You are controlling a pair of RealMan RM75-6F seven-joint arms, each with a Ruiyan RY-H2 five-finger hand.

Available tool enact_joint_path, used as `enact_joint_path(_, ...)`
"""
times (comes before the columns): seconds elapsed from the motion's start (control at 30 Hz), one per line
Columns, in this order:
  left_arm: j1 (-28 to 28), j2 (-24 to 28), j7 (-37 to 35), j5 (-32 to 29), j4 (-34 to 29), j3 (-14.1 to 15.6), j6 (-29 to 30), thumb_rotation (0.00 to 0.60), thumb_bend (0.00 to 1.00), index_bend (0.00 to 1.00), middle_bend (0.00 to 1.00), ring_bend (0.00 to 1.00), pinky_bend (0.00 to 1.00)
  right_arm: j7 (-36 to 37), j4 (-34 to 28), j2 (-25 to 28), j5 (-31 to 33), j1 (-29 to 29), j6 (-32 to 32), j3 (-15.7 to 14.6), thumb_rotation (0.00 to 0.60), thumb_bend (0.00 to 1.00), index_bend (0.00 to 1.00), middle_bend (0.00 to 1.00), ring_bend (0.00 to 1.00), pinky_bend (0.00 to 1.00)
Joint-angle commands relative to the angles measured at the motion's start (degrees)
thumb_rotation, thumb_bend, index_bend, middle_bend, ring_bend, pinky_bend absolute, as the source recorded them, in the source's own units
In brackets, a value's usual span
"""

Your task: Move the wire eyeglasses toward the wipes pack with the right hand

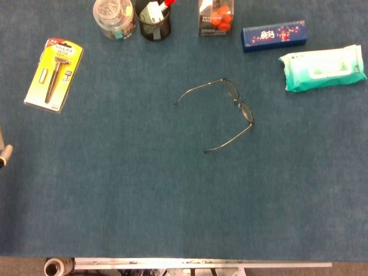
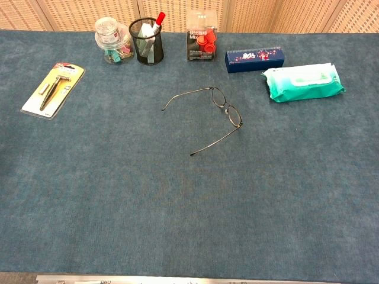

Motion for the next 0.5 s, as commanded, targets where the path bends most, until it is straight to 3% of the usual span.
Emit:
enact_joint_path(0.03,0.04,-0.09,0.26,0.17,0.04,0.15,0.12,0.6,0.23,0.68,0.55,0.44,0.56,0.1,-0.09,0.13,0.31,0.1,-0.32,0.11,0.6,0.19,0.49,0.39,0.26,0.52)
enact_joint_path(0.5,0.08,-0.19,0.37,-0.1,-0.02,0.47,-0.19,0.6,0.23,0.68,0.55,0.44,0.56,0.16,-0.45,0.32,0.34,0.15,-0.58,0.09,0.6,0.19,0.49,0.39,0.26,0.52)
